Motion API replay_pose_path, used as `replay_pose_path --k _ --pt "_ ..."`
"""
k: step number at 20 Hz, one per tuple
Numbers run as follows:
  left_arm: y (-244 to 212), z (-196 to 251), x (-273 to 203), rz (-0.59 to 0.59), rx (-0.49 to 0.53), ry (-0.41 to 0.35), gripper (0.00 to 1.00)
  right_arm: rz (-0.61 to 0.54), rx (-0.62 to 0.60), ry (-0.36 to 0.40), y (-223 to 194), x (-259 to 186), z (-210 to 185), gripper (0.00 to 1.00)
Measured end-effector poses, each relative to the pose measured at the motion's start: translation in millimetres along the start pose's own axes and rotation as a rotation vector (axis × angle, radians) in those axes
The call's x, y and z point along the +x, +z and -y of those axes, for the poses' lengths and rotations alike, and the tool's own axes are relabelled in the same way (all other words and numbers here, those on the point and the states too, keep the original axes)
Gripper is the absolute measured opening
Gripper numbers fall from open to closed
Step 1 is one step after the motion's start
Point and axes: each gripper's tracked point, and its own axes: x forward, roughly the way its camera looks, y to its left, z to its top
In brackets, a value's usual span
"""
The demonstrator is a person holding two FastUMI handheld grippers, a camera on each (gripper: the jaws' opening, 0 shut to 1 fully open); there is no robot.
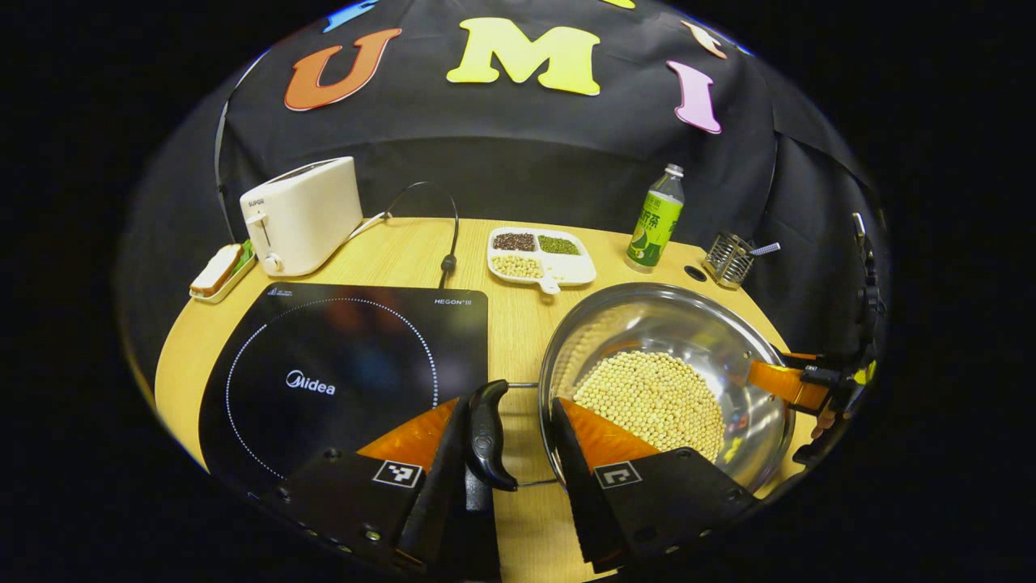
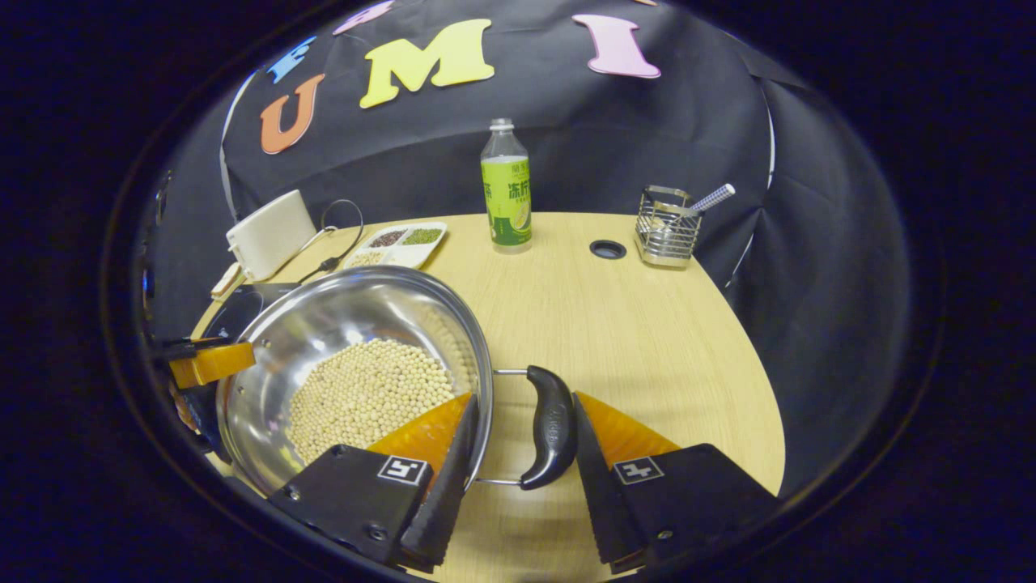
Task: First push the handle of the pot to place it horizontally, then grasp the pot with both hands and set it on the induction cooktop.
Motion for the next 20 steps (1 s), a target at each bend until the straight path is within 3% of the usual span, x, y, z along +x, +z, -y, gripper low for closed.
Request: replay_pose_path --k 1,2,3,4,5,6,9,10,11,20 --pt "-0.4 0.2 -0.4 0.003 0.008 -0.005 0.62 -0.01 0.013 -0.002 -2.3 0.5 -0.2 0.7" --pt "0.9 -0.1 -1.3 0.004 0.003 -0.006 0.72 -0.008 0.019 -0.008 -1.8 0.7 -1.0 0.7" --pt "-0.1 0.6 0.2 -0.006 -0.005 -0.002 0.61 -0.014 0.017 -0.014 -1.9 0.4 -0.7 0.7" --pt "-0.6 1.6 -4.2 -0.017 -0.013 0.002 0.59 -0.02 0.029 -0.022 -2.8 -3.0 -1.7 0.67" --pt "-2.6 0.8 -4.5 -0.037 -0.01 0.007 0.67 -0.034 0.038 -0.027 -5.6 -7.5 -2.5 0.67" --pt "-3.4 0.5 -7.7 -0.043 -0.003 0.008 0.55 -0.046 0.044 -0.032 -9.2 -11.9 -2.7 0.65" --pt "1.7 5.9 -22.8 -0.017 0.014 -0.009 0.53 -0.035 0.074 -0.041 -10.0 -32.8 -2.7 0.65" --pt "4.2 6.0 -24.0 -0.008 0.015 -0.017 0.43 -0.031 0.076 -0.048 -9.4 -42.5 -3.0 0.64" --pt "6.1 7.1 -30.0 -0.001 0.016 -0.024 0.53 -0.026 0.072 -0.056 -7.2 -51.9 -3.5 0.64" --pt "43.1 -7.7 -93.8 0.09 0.03 -0.054 0.53 0.045 0.065 -0.078 29.2 -120.8 -38.3 0.65"
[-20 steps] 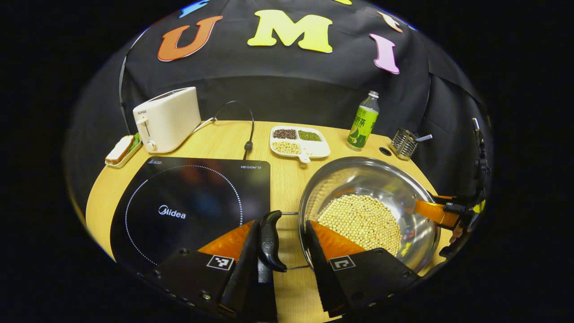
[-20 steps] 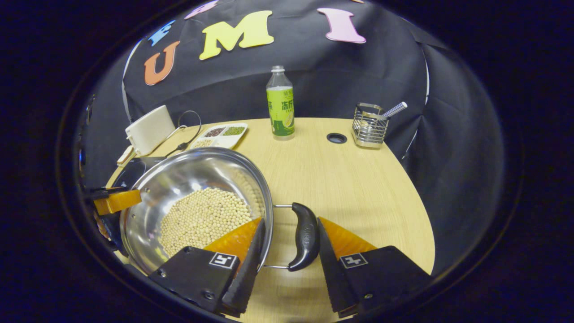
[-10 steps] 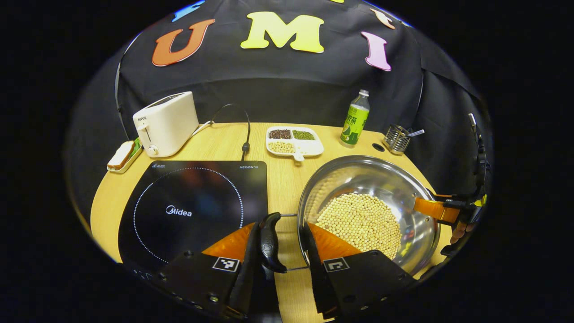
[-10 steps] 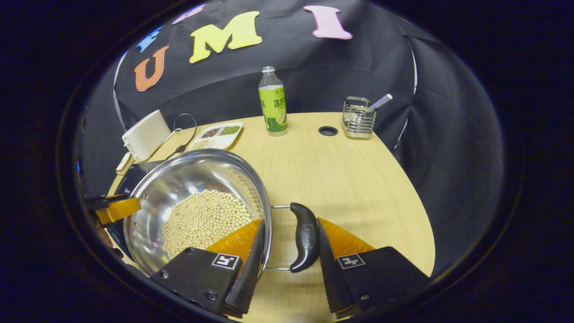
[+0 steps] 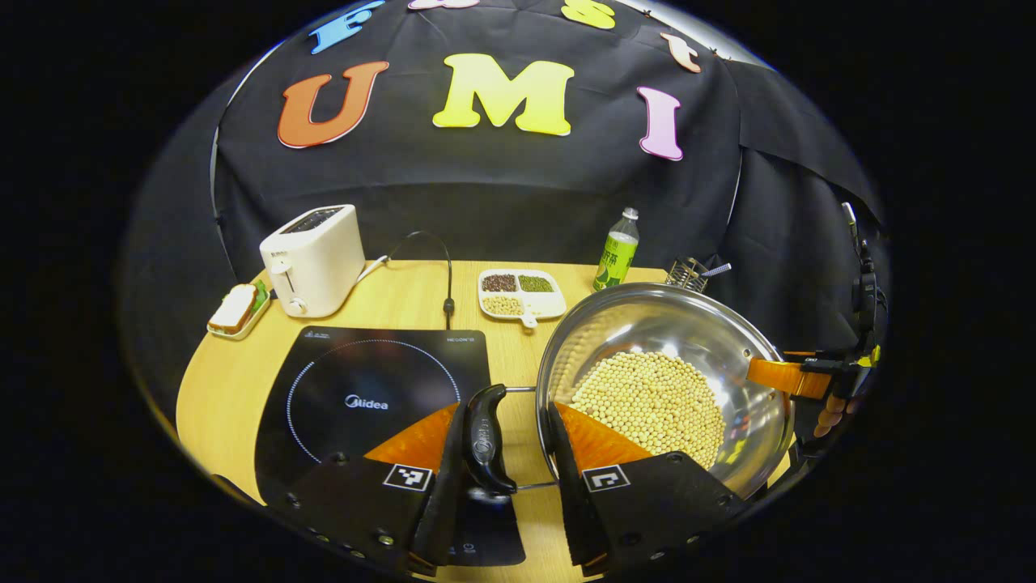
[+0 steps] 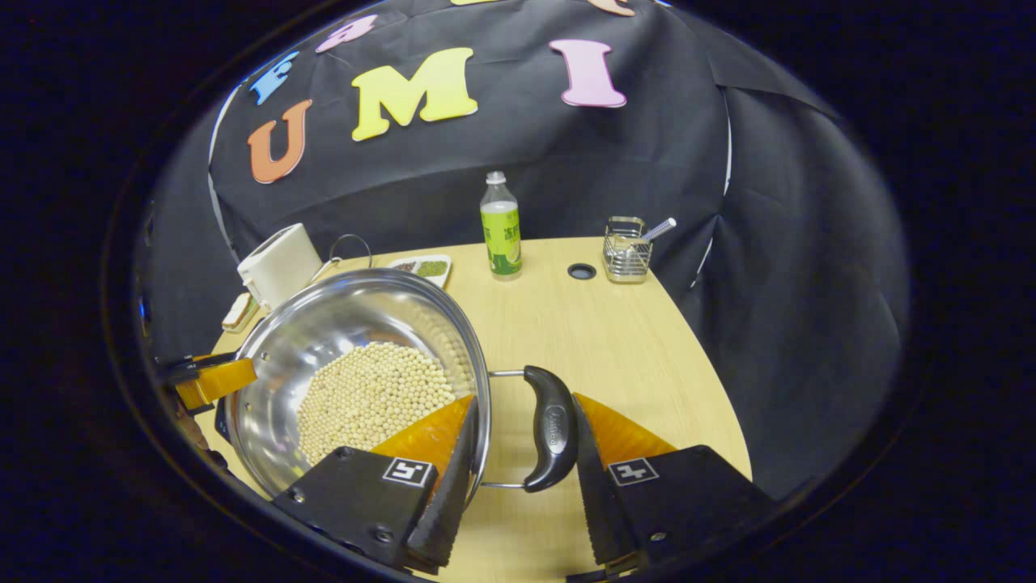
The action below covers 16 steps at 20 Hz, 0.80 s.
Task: First push the handle of the pot to place it horizontally, then grasp the pot with both hands and set it on the induction cooktop.
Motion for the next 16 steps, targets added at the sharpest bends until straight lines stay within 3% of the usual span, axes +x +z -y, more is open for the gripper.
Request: replay_pose_path --k 7,16 --pt "31.2 -50.6 -44.0 0.068 0.006 0.072 0.52 0.042 -0.032 0.064 28.5 -18.2 -65.6 0.65" --pt "52.7 -143.8 -72.4 0.124 -0.034 0.194 0.52 0.062 -0.103 0.131 54.0 -7.3 -173.0 0.65"
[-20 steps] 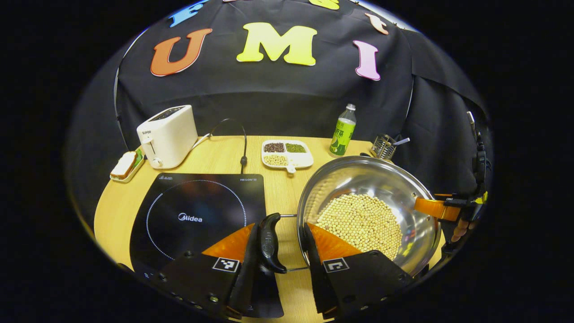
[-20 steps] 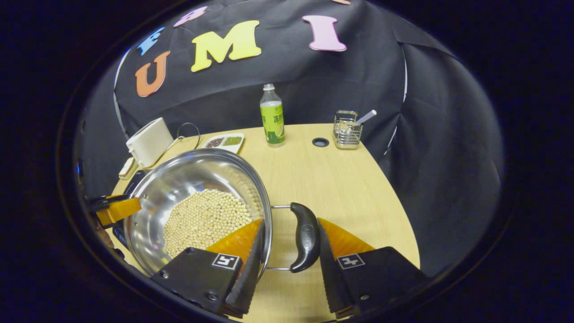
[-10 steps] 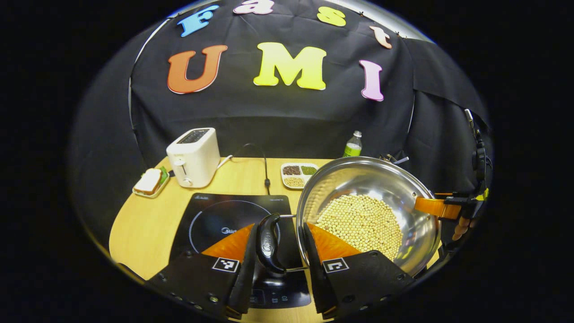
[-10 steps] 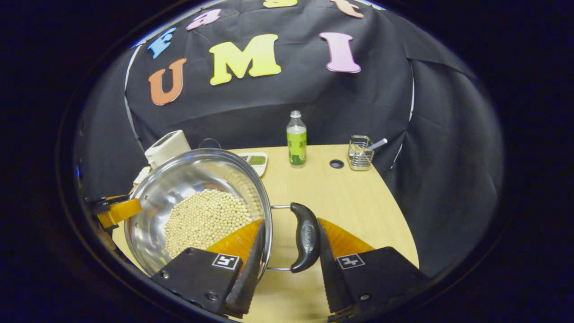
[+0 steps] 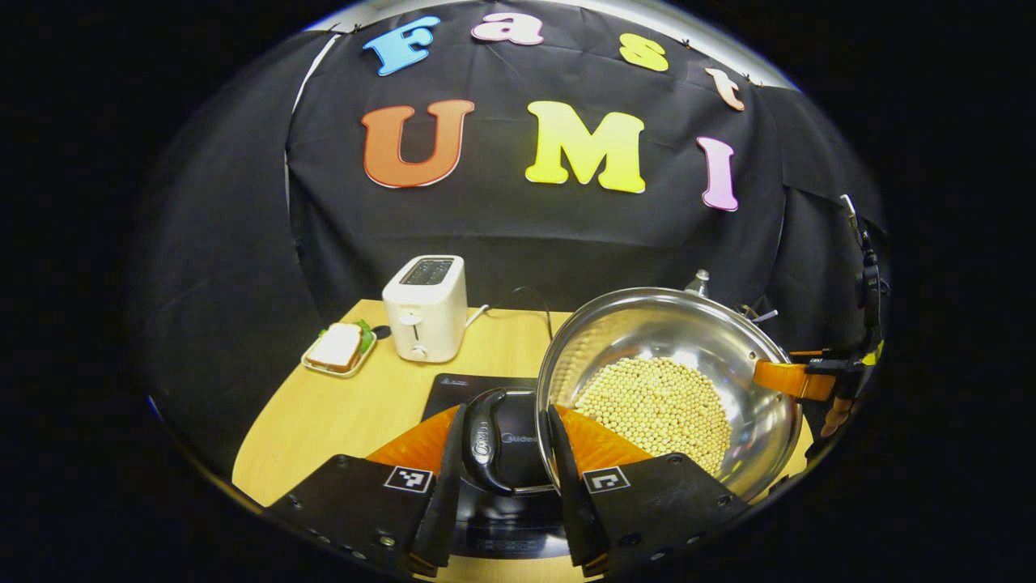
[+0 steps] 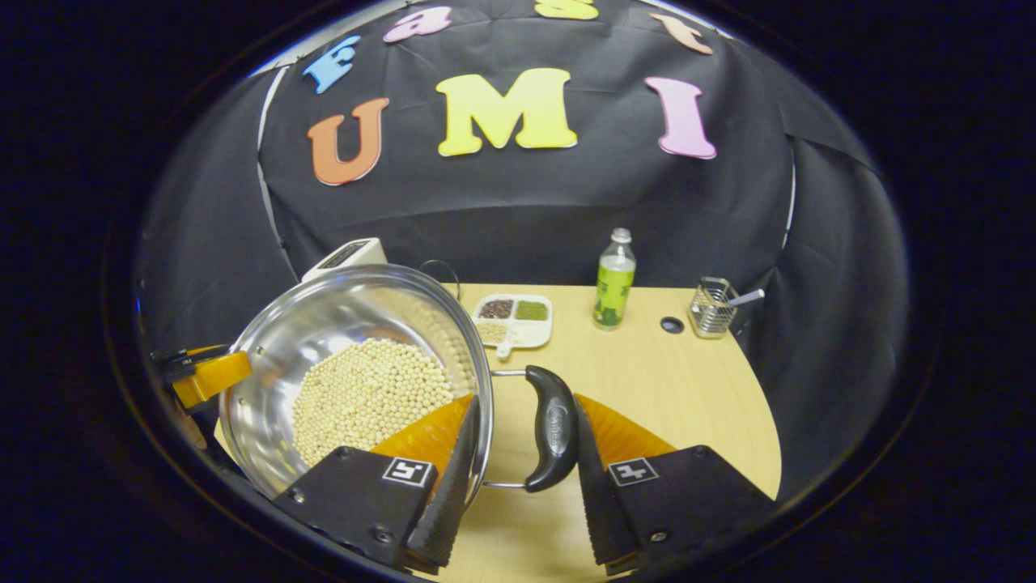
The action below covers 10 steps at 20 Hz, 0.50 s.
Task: First push the handle of the pot to place it horizontally, then grasp the pot with both hands and set it on the induction cooktop.
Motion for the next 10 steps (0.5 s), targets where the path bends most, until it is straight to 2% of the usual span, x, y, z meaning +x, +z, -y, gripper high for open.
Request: replay_pose_path --k 6,10 --pt "2.8 -57.5 15.1 0.006 -0.049 0.06 0.53 0.002 -0.019 0.033 10.3 34.2 -57.9 0.65" --pt "-9.4 -78.4 40.6 -0.029 -0.075 0.092 0.53 -0.012 -0.037 0.006 3.0 64.9 -77.7 0.65"
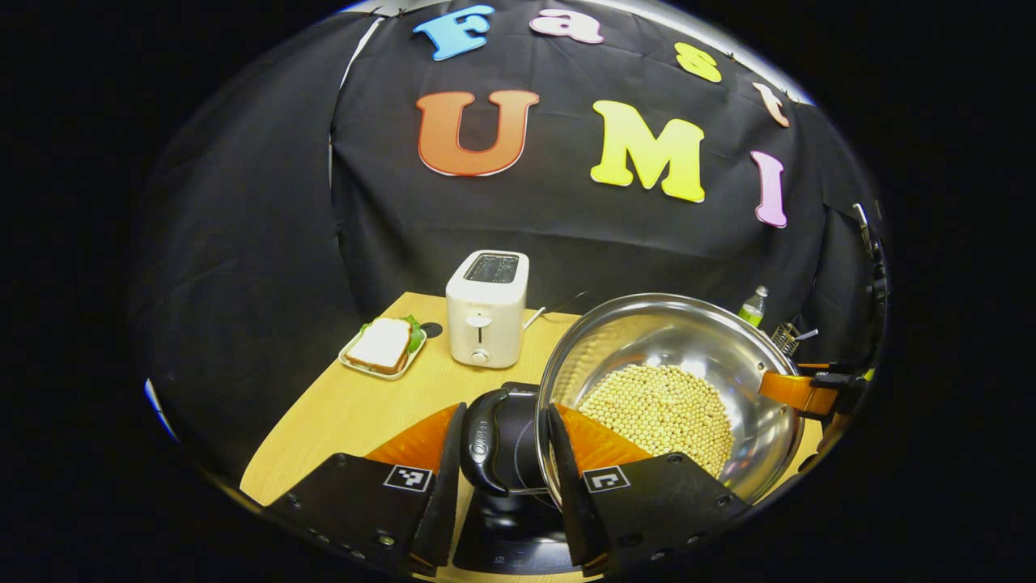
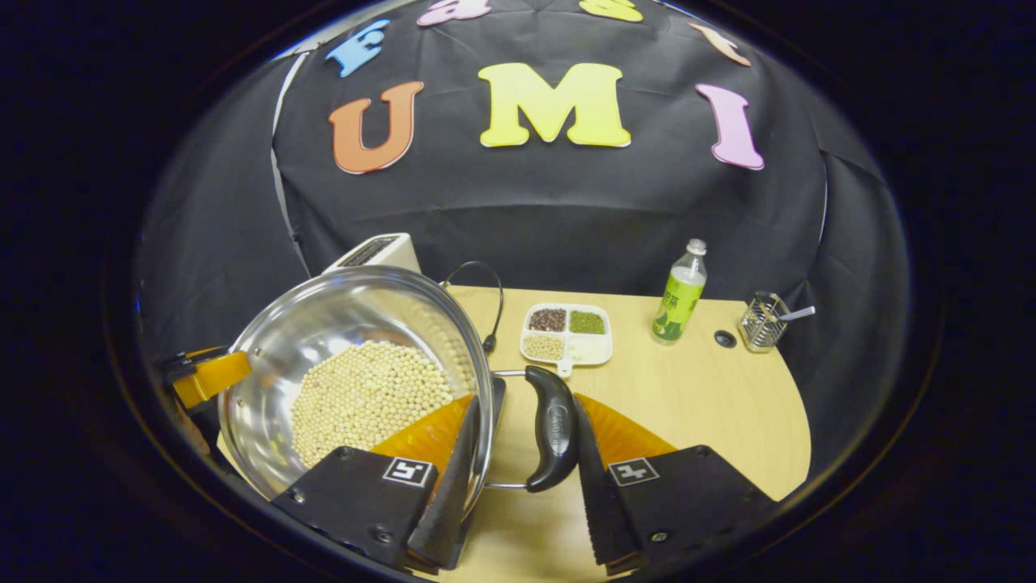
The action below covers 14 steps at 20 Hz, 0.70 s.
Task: First push the handle of the pot to place it horizontally, then grasp the pot with both hands and set it on the induction cooktop.
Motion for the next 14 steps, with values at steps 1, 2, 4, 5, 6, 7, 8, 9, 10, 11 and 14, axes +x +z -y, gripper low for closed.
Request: replay_pose_path --k 1,2,4,5,6,7,8,9,10,11,14 --pt "-4.4 -2.4 11.1 -0.007 0.001 0.006 0.53 -0.008 -0.005 -0.006 -2.5 8.5 -3.2 0.63" --pt "-8.9 -5.7 19.6 -0.015 -0.002 0.01 0.53 -0.016 -0.007 -0.01 -5.7 16.7 -6.2 0.65" --pt "-17.4 -13.6 34.5 -0.024 -0.009 0.01 0.53 -0.026 -0.006 -0.011 -13.4 33.5 -12.0 0.65" --pt "-22.4 -17.9 40.8 -0.028 -0.01 0.013 0.53 -0.034 -0.004 -0.01 -17.2 42.0 -14.9 0.65" --pt "-26.1 -21.2 46.9 -0.034 -0.011 0.019 0.53 -0.043 -0.007 -0.009 -22.8 50.2 -18.4 0.65" --pt "-32.2 -25.3 52.0 -0.046 -0.012 0.028 0.53 -0.056 -0.013 -0.008 -28.7 56.9 -21.5 0.64" --pt "-37.5 -29.1 55.9 -0.051 -0.009 0.036 0.53 -0.071 -0.011 -0.004 -35.1 62.8 -23.6 0.65" --pt "-41.2 -32.3 60.1 -0.055 -0.009 0.041 0.53 -0.082 -0.009 0.001 -40.5 68.2 -24.9 0.65" --pt "-46.5 -32.9 65.8 -0.06 -0.011 0.036 0.53 -0.098 -0.012 0.004 -47.2 73.7 -23.9 0.65" --pt "-53.6 -33.0 69.3 -0.074 -0.008 0.035 0.53 -0.1 -0.004 0.017 -50.8 77.1 -23.8 0.65" --pt "-50.9 -31.6 70.7 -0.018 0.053 0.034 0.53 -0.043 -0.001 0.038 -44.5 79.0 -22.6 0.64"
